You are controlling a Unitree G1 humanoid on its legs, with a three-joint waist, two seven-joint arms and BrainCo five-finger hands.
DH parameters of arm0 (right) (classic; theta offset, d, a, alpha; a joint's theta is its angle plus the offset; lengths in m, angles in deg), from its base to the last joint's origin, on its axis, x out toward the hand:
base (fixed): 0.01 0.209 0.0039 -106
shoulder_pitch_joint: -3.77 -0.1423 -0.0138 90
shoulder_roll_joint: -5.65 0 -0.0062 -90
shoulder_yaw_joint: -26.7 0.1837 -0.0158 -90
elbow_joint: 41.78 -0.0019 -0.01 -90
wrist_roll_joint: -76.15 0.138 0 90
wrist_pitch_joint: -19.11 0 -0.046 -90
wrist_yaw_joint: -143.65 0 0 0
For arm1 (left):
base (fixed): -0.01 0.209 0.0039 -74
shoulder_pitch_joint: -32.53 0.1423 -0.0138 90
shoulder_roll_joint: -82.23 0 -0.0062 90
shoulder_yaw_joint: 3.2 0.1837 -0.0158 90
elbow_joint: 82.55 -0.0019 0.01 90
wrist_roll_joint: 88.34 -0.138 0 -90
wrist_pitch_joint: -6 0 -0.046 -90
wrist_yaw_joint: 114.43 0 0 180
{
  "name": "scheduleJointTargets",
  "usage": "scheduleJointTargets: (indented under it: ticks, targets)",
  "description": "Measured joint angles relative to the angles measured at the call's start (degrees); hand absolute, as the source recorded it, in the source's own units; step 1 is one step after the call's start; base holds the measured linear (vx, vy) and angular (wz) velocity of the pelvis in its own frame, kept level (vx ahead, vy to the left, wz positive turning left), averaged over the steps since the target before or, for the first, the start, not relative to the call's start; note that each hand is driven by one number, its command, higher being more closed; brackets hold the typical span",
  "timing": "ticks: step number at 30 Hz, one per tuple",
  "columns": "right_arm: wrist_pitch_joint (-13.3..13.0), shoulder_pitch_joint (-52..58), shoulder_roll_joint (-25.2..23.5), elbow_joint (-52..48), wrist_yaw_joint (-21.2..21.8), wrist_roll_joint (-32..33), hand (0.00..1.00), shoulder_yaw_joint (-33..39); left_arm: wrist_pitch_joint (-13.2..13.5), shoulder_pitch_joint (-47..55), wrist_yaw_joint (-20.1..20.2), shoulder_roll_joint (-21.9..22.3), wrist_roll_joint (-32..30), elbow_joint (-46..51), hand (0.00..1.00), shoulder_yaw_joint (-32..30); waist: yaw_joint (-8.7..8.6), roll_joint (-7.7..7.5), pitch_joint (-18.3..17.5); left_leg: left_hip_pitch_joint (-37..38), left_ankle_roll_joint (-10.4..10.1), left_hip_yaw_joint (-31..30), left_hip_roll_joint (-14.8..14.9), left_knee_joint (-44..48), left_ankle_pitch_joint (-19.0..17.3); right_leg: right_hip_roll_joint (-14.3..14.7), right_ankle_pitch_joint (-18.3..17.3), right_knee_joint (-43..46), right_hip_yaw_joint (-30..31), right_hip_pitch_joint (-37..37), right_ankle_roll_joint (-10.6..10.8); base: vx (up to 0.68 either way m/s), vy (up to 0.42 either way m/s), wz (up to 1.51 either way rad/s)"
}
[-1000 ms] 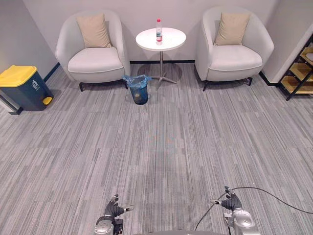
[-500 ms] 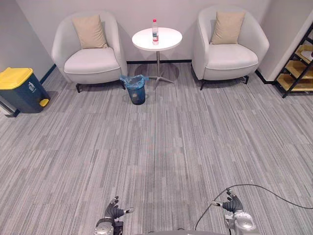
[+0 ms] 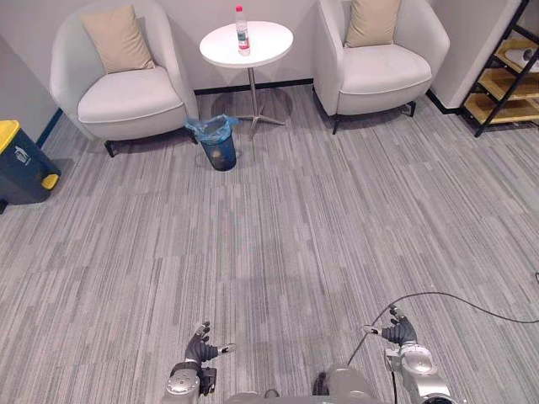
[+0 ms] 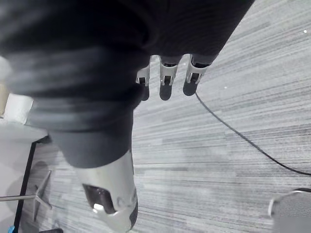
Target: Gather rubbish on tea table into small bin, then transfer packed bag to large trash can.
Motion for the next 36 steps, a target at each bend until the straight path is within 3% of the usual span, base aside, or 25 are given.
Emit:
scheduleJointTargets:
  ticks: [1, 3, 4, 5, 7, 8, 9, 10, 11, 12, 13, 15, 17, 19, 21, 22, 23, 24, 25, 26, 27, 29, 31, 33, 36]
  targets:
    - [0.0, -0.31, 0.08, 0.0, -0.01, 0.2, 0.0, 0.01, -0.01, -0.25, -0.02, -0.04, 0.03, 0.0, 0.0, -0.03, -0.39, 0.27, 0.28, 0.14, -0.33, -0.52, 0.78, -0.01, -0.19, 0.12, 0.24, -2.02, -0.71, -0.67, -0.24, 0.37, -0.179, 0.45]
    - [0.02, -0.56, 0.46, 0.0, -0.07, 0.35, 0.0, 0.01, 0.01, -1.93, 0.0, -0.36, 0.61, 0.0, 0.0, 0.0, -0.56, -0.02, 1.29, 1.16, -2.13, -2.04, 2.57, -0.08, -1.09, 1.32, 4.41, -10.44, -0.81, -2.04, -1.58, 0.39, -0.233, 0.46]
    - [0.1, -0.32, 0.96, 0.01, -0.13, 0.58, 0.0, 0.16, 0.01, -2.56, -0.01, -0.73, 0.59, -0.36, 0.0, 0.01, -0.52, -1.01, 1.62, 3.03, -5.01, -3.73, 3.76, -0.13, -2.81, 1.81, 12.78, -13.41, -0.61, -1.27, -7.34, 0.36, -0.217, 0.33]
    - [0.12, -0.33, 1.25, 0.01, -0.14, 0.73, 0.0, 0.22, -0.02, -2.57, -0.01, -0.53, 0.58, -0.43, 0.0, 0.03, -0.46, -0.52, 1.6, 3.18, -5.23, -3.84, 4.33, -0.04, -2.92, 2.24, 12.35, -12.87, -0.94, -1.27, -7.11, 0.45, -0.283, 0.26]
    - [0.07, -1.16, 1.21, -0.12, -0.77, 1.42, 0.0, 0.76, 0.08, -3.15, 0.02, -0.49, 0.46, -0.47, 0.0, -0.03, -0.62, 0.09, 1.33, 1.12, -6.03, -5.19, 6.81, 5.12, -3.14, 3.94, 8.37, -11.31, -2.51, -0.83, -8.88, 0.41, -0.298, 0.12]
    - [-0.04, -1.07, 1.13, -0.29, -0.89, 1.46, 0.0, 0.75, 0.07, -4.03, 0.07, -0.15, 0.44, -0.89, 0.0, -0.04, -0.32, 0.3, 1.4, -2.24, -7.05, -5.48, 8.24, 13.72, -2.56, 5.12, 7.26, -13.19, -3.39, 1.51, -9.7, 0.51, -0.351, 0.26]
    - [-0.04, -0.83, 1.07, -0.29, -0.91, 1.55, 0.0, 0.39, 0.08, -4.35, 0.11, 0.16, 0.44, -1.24, 0.0, 0.0, -0.38, 0.32, 1.46, -5.76, -9.44, -5.93, 9.54, 22.89, -0.56, 5.98, 6.96, -15.71, -3.97, 4.61, -9.91, 0.44, -0.281, 0.24]
    - [-0.05, -0.8, 1.11, -0.3, -0.94, 1.67, 0.0, -0.14, 0.07, -4.3, 0.12, 0.37, 0.44, -1.36, 0.0, 0.0, -0.32, 0.3, 1.6, -8.19, -10.58, -6.59, 10.3, 29.27, 1.55, 6.6, 6.96, -17.74, -4.16, 7.22, -10.01, 0.45, -0.239, 0.16]
    - [-0.17, -0.06, 1.0, -0.31, -0.92, 2.02, 0.0, -0.64, 0.08, -3.64, 0.14, 0.71, 0.43, -1.3, 0.0, 0.01, -0.11, 0.34, 1.69, -11.62, -10.96, -6.72, 12.04, 41.08, 1.32, 7.94, 7.09, -21.53, -4.33, 12.78, -10.19, 0.43, -0.198, 0.0]
    - [-0.4, 0.16, 1.02, -0.37, -0.98, 2.28, 0.0, -0.99, 0.08, -3.03, 0.15, 0.88, 0.43, -1.28, 0.0, 0.06, 0.02, 0.23, 1.76, -14.55, -10.8, -5.26, 13.2, 48.67, 1.24, 8.69, 7.09, -24.49, -4.07, 17.26, -10.2, 0.41, -0.176, -0.07]
    - [-0.44, 0.14, 1.08, -0.39, -1.0, 2.44, 0.0, -1.08, 0.08, -2.89, 0.15, 0.9, 0.43, -1.28, 0.0, 0.06, 0.06, 0.23, 1.76, -15.07, -10.68, -4.86, 13.42, 49.64, 1.17, 8.86, 7.1, -25.08, -3.88, 18.01, -10.2, 0.45, -0.153, -0.25]
    - [-0.55, -0.5, 1.08, -0.84, -1.06, 2.68, 0.0, -1.03, 0.08, -2.73, 0.15, 0.99, 0.45, -0.94, 0.0, 0.01, 1.38, 0.11, 2.13, -21.88, -8.4, -2.5, 13.53, 51.57, -0.18, 9.33, 7.1, -29.78, -2.08, 23.42, -10.2, 0.38, -0.079, -0.34]
    - [-0.51, -0.73, 0.81, -0.93, -1.03, 3.77, 0.0, -0.4, 0.05, -3.43, 0.12, 1.46, 0.45, -0.57, 0.0, -0.06, 2.91, 0.37, 2.94, -27.56, -6.91, -1.59, 11.72, 43.04, -1.05, 8.72, 7.1, -32.01, -0.54, 26.05, -10.16, 0.3, 0.053, -0.38]
    - [-0.45, -0.83, 0.36, -0.94, -1.06, 3.89, 0.0, 0.1, 0.02, -3.44, 0.14, 1.89, 0.46, -0.56, 0.0, -0.01, 3.24, -0.19, 3.51, -28.53, -6.89, -1.96, 8.38, 30.96, -0.48, 7.27, 6.5, -33.31, -0.09, 28.13, -9.14, 0.29, 0.121, -0.22]
    - [-0.43, -0.7, 0.61, -0.91, -1.11, 3.88, 0.0, 0.25, 0.03, -3.32, 0.15, 2.32, 0.45, -0.55, 0.0, 0.01, 3.26, 0.4, 3.73, -28.33, -6.65, -3.47, 5.21, 11.14, 6.11, 6.3, 4.41, -34.17, 0.43, 30.62, -6.41, 0.4, 0.211, -0.18]
    - [-0.43, -0.54, 0.67, -0.77, -1.14, 3.88, 0.0, 0.11, 0.04, -2.89, 0.12, 2.34, 0.45, -0.72, 0.0, 0.0, 3.82, 1.34, 3.5, -27.84, -6.78, -5.18, 4.9, 5.59, 11.92, 6.88, 2.84, -34.23, 1.63, 31.55, -5.23, 0.4, 0.262, -0.45]
    - [-0.36, -0.53, 0.18, -0.38, -1.1, 3.88, 0.0, -0.22, 0.02, -2.49, 0.05, 2.03, 0.46, -0.75, 0.0, -0.04, 4.66, 1.22, 3.23, -26.97, -5.48, -5.17, 4.39, 5.92, 15.95, 6.31, 1.61, -34.34, 3.27, 32.41, -4.47, 0.48, 0.274, -0.49]
    - [-0.37, -0.58, -0.79, -0.32, -1.06, 3.83, 0.0, -0.58, 0.03, -2.4, 0.04, 1.61, 0.45, -0.74, 0.0, -0.06, 5.03, -1.06, 3.08, -27.89, -4.12, -5.16, 2.43, 8.56, 15.67, 4.49, 0.48, -34.36, 4.21, 32.74, -3.44, 0.41, 0.192, -0.33]
    - [-0.39, -0.71, -1.04, -0.32, -1.06, 3.83, 0.0, -0.59, 0.03, -2.32, 0.02, 1.54, 0.46, -0.74, 0.0, -0.14, 5.25, -1.83, 3.04, -28.98, -2.81, -5.2, 1.6, 10.78, 14.75, 3.58, 0.02, -34.23, 4.51, 32.78, -2.74, 0.44, 0.159, -0.14]
    - [-0.37, -0.89, -1.06, 0.01, -1.06, 3.69, 0.0, -0.57, -0.03, -2.77, 0.11, 1.63, 0.44, -0.8, 0.0, 0.05, 6.03, -2.53, 3.1, -30.95, -1.61, -4.39, 0.83, 15.49, 11.35, 2.12, -0.49, -32.7, 5.61, 32.45, -1.9, 0.37, 0.142, -0.09]
    - [-0.34, -1.04, -0.98, 0.28, -1.07, 3.62, 0.0, -0.56, -0.03, -2.78, 0.11, 1.85, 0.44, -0.8, 0.0, 0.07, 6.11, -2.62, 3.08, -31.1, -1.26, -3.76, 0.7, 16.99, 10.11, 1.56, -0.71, -31.1, 6.67, 31.96, -1.51, 0.56, 0.237, -0.28]
    - [-0.29, -1.64, -1.15, 0.7, -0.94, 3.39, 0.0, -0.68, -0.05, -1.92, 0.08, 1.64, 0.45, -0.83, 0.0, 0.02, 6.31, -2.48, 3.0, -28.69, 0.21, -1.51, 0.37, 19.11, 6.03, -0.41, -1.0, -18.33, 11.19, 27.4, -0.5, 0.5, 0.237, -0.37]
    - [-0.34, -1.4, -0.98, 0.79, -0.87, 2.4, 0.0, -2.36, -0.04, -1.38, 0.01, 0.7, 0.47, -0.8, 0.0, 0.21, 5.86, -2.52, 2.98, -21.22, 1.46, -1.14, -1.76, 16.29, 2.38, -3.27, 1.47, 5.93, 13.37, 18.9, 7.49, 0.56, 0.212, -0.18]
    - [-0.31, -1.05, -1.16, 1.03, -0.73, 1.89, 0.0, -2.73, -0.04, -1.89, -0.07, 0.03, 0.49, -0.8, 0.0, 0.76, 5.67, -2.43, 2.98, -16.13, 1.88, -1.3, -2.29, 13.73, 1.84, -3.96, -0.76, 13.39, 11.43, 14.63, 4.95, 0.4, 0.095, 0.0]
    - [-0.28, -1.11, -0.99, 2.04, -0.72, 1.81, 0.0, -2.8, 0.03, -2.25, -0.23, -0.93, 0.52, -0.81, 0.0, 1.12, 3.91, -2.15, 2.92, -8.86, 1.84, -2.52, -1.23, 10.26, 1.86, -3.04, -4.05, 9.51, 3.49, 7.18, -1.32, 0.44, -0.002, 0.19]
